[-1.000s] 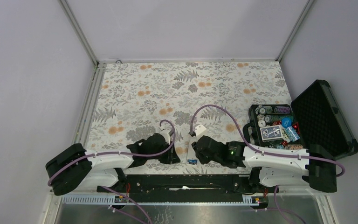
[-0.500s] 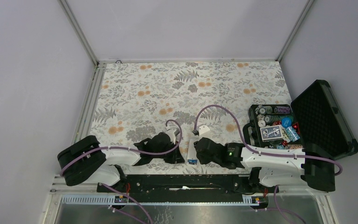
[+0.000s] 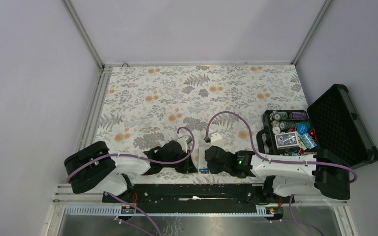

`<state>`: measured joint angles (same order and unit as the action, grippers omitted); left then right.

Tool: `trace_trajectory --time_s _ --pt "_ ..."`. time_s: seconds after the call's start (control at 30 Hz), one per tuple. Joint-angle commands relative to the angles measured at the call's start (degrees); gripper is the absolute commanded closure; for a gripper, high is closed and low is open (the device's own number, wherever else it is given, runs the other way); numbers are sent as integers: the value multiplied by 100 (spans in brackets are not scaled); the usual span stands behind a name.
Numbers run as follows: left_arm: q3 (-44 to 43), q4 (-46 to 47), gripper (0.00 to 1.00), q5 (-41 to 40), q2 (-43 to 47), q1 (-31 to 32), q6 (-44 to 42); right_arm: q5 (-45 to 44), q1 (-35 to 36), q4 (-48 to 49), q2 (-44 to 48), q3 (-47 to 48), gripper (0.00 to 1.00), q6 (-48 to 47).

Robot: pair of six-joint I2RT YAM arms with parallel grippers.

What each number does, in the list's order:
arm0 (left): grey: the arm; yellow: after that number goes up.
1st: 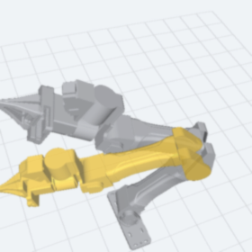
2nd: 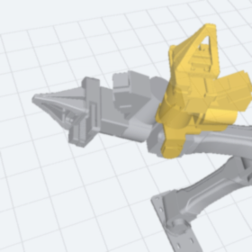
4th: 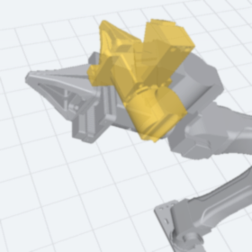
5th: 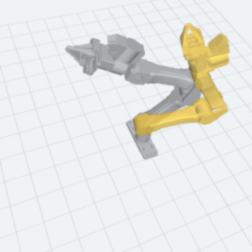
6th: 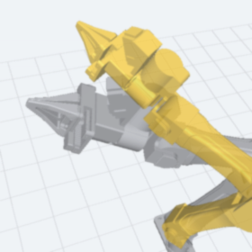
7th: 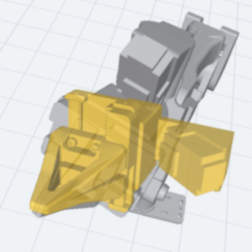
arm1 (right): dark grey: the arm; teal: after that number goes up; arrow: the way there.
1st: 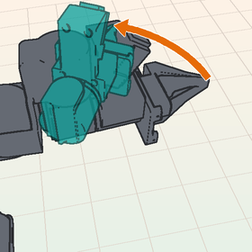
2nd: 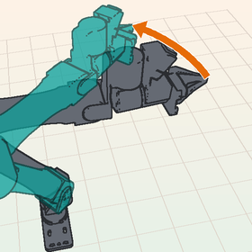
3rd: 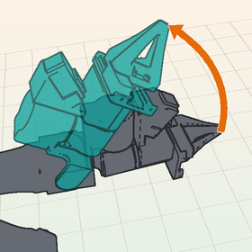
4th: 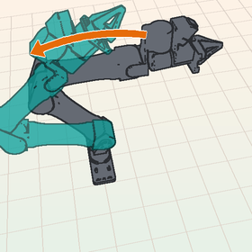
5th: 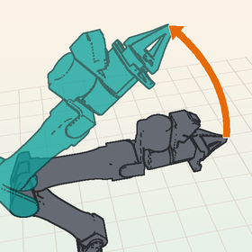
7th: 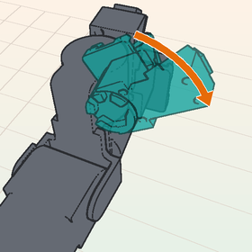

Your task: Load the batteries into the remote control

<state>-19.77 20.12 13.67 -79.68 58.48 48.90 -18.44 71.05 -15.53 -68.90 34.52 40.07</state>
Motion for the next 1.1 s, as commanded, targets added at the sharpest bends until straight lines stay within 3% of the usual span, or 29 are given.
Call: trace_trajectory --time_s 0.0,1.07 --pt "-7 268 98 33 -89 65 57 -48 15 145 -89 16 73 214" --pt "8 385 100 -4 -153 129 128 256 -94 149 -511 44 81 361"
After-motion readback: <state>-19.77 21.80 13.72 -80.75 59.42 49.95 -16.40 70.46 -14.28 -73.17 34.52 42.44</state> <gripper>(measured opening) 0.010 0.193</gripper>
